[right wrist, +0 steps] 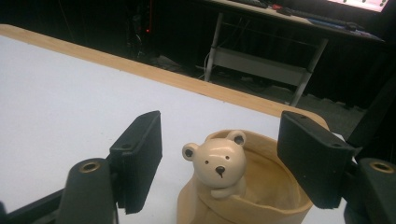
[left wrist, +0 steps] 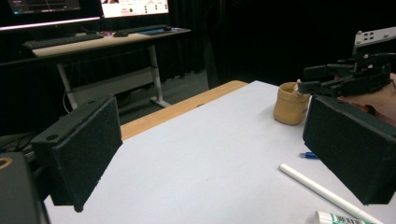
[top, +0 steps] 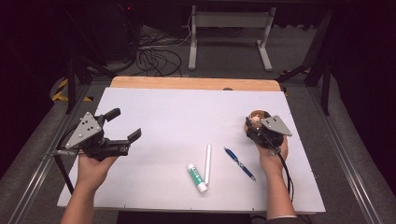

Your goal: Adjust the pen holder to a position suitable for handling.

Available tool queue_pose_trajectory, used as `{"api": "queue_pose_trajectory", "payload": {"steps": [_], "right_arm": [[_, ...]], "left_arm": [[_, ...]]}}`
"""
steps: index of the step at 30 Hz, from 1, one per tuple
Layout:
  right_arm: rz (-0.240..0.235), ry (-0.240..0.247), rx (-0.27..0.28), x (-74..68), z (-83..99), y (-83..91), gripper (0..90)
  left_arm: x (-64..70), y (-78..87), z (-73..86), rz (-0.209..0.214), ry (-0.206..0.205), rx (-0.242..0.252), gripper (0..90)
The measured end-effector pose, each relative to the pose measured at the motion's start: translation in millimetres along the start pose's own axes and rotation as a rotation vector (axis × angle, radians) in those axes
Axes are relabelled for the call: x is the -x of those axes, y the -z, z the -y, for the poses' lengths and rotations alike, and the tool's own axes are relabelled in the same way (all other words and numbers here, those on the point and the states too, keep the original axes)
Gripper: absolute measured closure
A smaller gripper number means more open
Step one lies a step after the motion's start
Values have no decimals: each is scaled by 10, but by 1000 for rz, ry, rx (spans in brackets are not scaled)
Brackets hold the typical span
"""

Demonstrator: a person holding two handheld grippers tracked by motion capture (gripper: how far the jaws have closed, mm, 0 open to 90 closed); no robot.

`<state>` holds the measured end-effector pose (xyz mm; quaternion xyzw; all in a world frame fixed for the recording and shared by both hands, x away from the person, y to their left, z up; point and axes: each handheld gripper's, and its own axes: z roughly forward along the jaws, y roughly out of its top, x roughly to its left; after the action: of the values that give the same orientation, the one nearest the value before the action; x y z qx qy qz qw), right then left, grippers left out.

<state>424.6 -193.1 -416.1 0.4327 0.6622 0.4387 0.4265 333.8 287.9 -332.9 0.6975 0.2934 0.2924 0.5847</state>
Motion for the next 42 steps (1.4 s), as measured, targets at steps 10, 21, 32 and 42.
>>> {"api": "queue_pose_trajectory", "payload": {"steps": [10, 21, 32, 42], "right_arm": [[0, 11, -52, 25, 77, -127, 332], [3, 34, -80, 11, 136, -227, 383], [31, 69, -84, -7, 171, -267, 483], [36, 122, -79, -47, 179, -273, 583]], "left_arm": [[-3, -2, 4, -1, -1, -3, 52], [-7, 5, 7, -4, -1, -2, 52], [-12, 17, 4, -6, -2, 0, 52], [-6, 17, 3, -7, 3, 5, 52]]}}
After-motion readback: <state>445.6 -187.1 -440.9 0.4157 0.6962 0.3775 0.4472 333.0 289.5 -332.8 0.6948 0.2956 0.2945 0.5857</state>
